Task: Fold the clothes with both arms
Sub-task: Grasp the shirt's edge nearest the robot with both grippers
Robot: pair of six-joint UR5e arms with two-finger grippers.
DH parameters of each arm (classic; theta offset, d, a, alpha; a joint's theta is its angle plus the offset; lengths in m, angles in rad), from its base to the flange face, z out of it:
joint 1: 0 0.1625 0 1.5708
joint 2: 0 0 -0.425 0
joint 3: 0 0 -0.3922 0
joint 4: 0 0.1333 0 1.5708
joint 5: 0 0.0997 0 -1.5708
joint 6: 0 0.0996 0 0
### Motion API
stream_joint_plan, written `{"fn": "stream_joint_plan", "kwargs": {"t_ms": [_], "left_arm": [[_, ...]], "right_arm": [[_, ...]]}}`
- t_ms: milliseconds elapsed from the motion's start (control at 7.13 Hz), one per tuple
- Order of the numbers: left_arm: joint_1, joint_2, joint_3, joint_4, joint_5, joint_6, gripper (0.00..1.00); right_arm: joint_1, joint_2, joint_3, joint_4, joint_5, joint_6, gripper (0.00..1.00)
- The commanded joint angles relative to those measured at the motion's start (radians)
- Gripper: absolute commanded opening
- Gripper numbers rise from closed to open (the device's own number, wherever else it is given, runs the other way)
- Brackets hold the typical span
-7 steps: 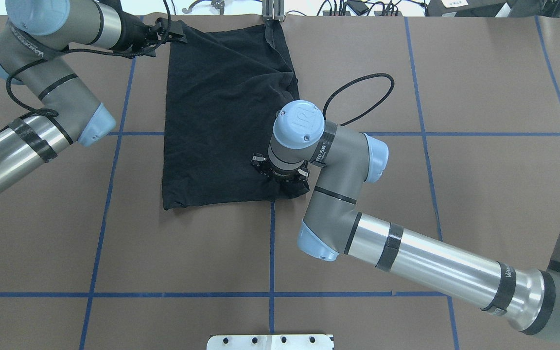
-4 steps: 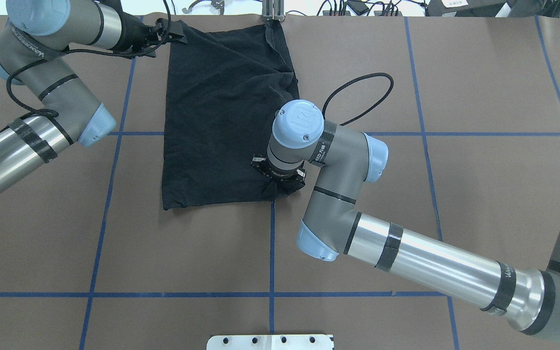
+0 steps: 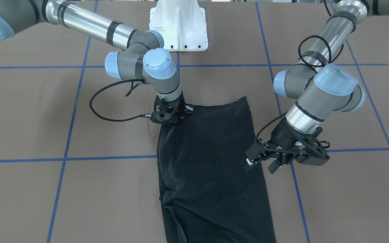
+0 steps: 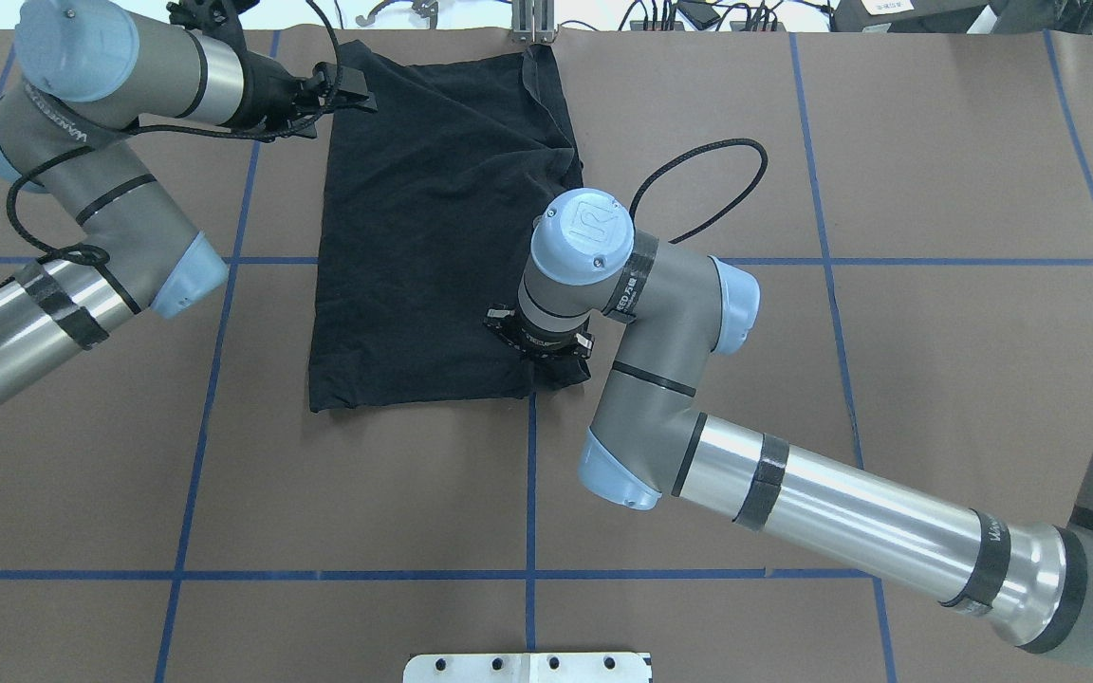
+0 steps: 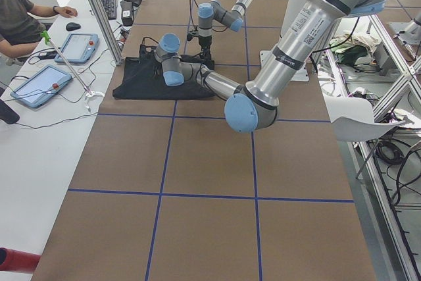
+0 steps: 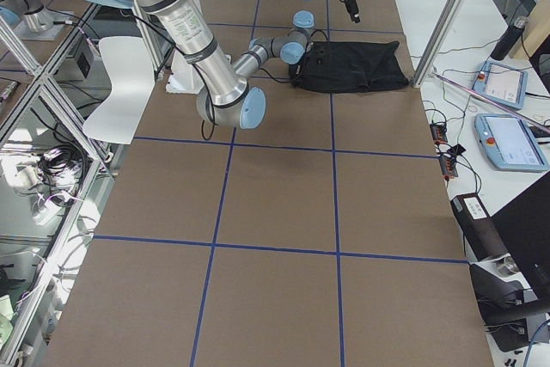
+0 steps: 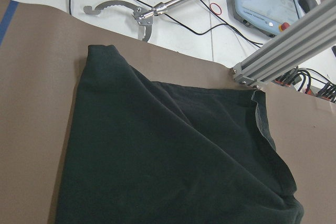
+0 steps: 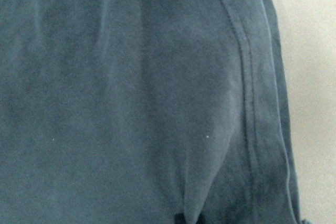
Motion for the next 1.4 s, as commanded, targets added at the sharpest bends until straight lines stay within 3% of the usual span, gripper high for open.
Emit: {"fn": "stream_joint_plan", "kwargs": {"t_ms": [0,561,981,1262], "left_arm": [[0.059,0.108,-0.110,-0.003,-0.001,-0.054,1.00],[0.166,0.346,-0.280,0.010,0.008,-0.179,1.00],[0.304,0.348,-0.273,0.014,0.015,-0.297,0.99],[0.324,0.348,-0.284,0.014,0.015,-0.308,0.97]], "right_arm": [[0.002,-0.029,0.055,-0.009,0.007,0.000,0.00],[0.002,-0.035,0.076,-0.025,0.005,0.000,0.00],[0.002,-0.036,0.084,-0.026,0.005,0.000,0.00],[0.009,-0.038,0.086,-0.025,0.007,0.000,0.00]]}}
